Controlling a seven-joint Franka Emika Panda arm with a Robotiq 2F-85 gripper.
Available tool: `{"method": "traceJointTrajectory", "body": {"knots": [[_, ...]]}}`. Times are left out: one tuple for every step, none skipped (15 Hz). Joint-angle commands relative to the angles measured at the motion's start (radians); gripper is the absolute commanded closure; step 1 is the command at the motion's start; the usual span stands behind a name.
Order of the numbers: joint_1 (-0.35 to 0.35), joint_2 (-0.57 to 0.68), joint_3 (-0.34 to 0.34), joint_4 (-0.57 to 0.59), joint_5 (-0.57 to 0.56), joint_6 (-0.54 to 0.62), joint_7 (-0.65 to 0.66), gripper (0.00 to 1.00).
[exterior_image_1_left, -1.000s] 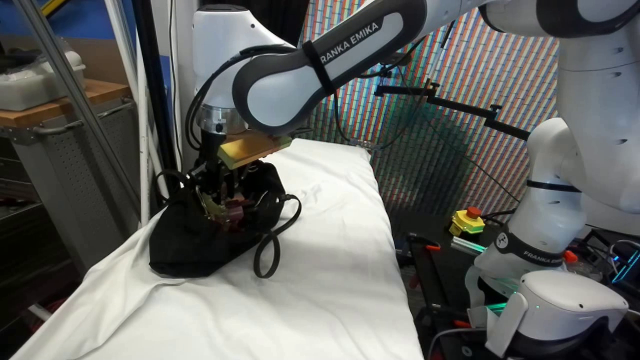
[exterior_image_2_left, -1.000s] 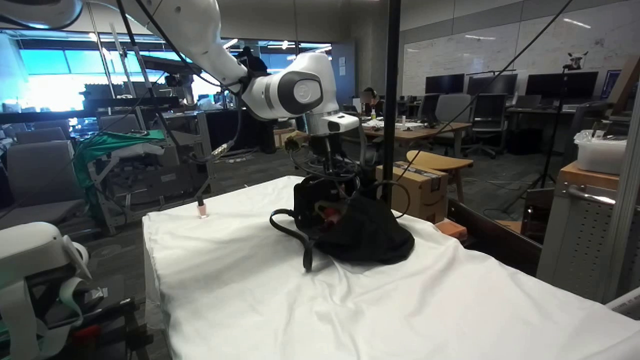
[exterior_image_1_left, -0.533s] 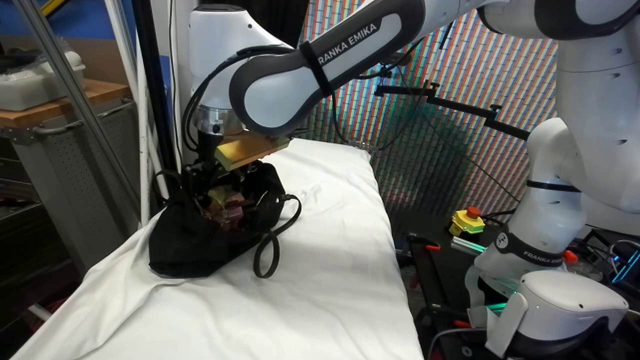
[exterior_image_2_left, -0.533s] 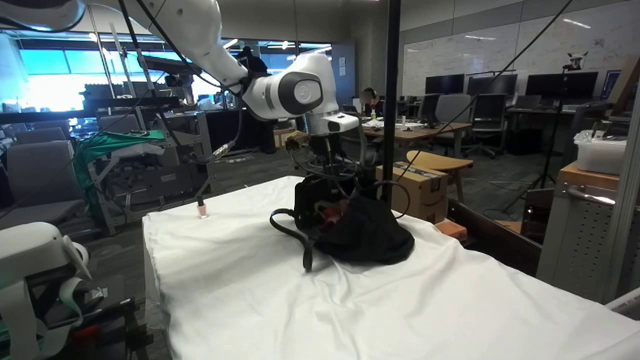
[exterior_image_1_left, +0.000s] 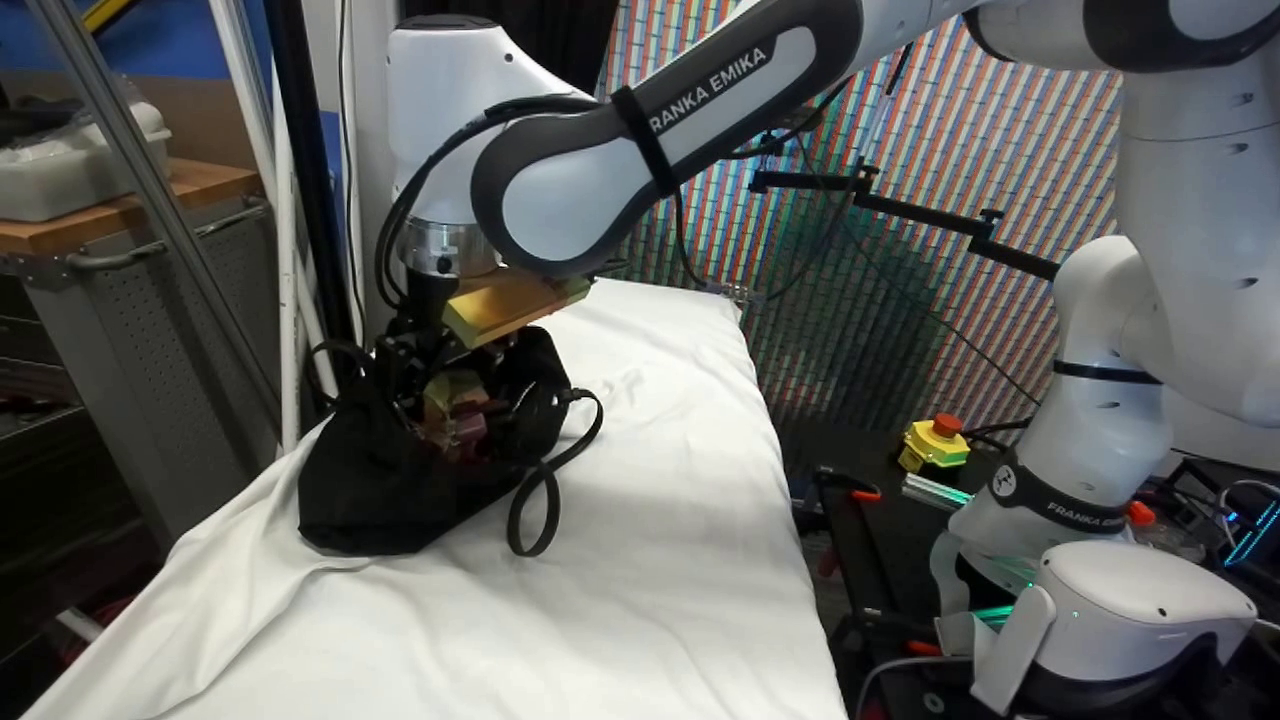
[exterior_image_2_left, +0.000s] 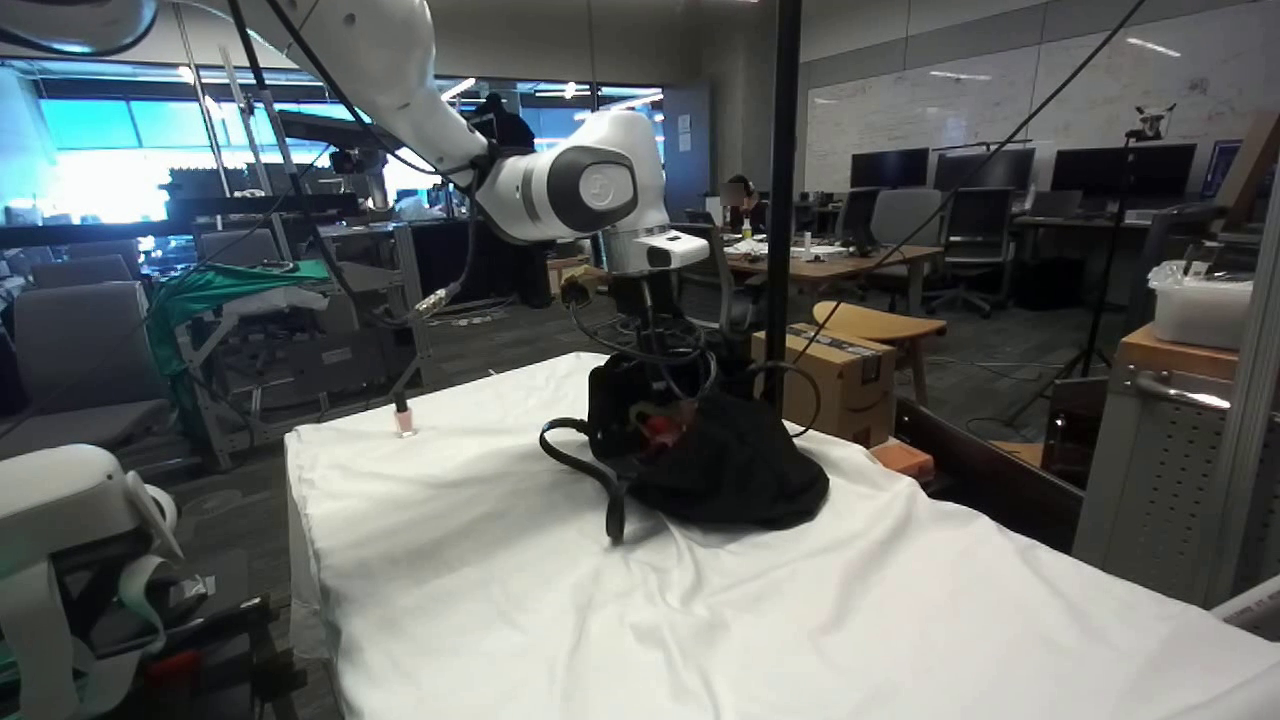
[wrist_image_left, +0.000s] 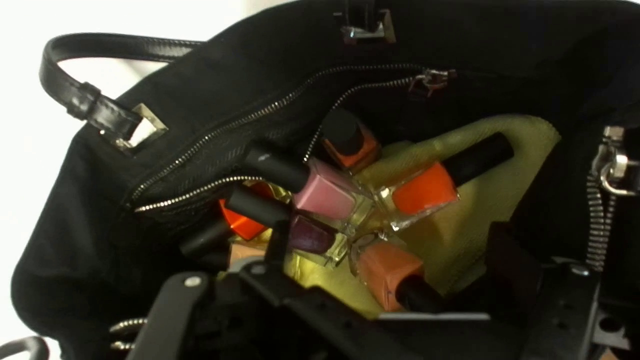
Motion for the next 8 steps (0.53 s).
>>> {"method": "traceJointTrajectory", "body": {"knots": [[0.026,-0.11,-0.017,-0.151,-0.013,0.03,0.007,0.0],[0.03,-0.133,-0.016,-0.183,-0.015,0.03,0.014,0.0],[0.04,-0.161,-0.019,-0.229,-0.024,0.041,0.039,0.0],[0.046,-0.184,-0.019,-0.262,-0.029,0.042,0.053,0.0],[0.059,-0.216,-0.015,-0.314,-0.036,0.058,0.08,0.0],[0.067,-0.244,-0.008,-0.353,-0.038,0.06,0.1,0.0],[0.082,-0.27,0.005,-0.398,-0.04,0.07,0.126,0.0],[0.093,-0.292,0.015,-0.433,-0.045,0.072,0.147,0.0]]}}
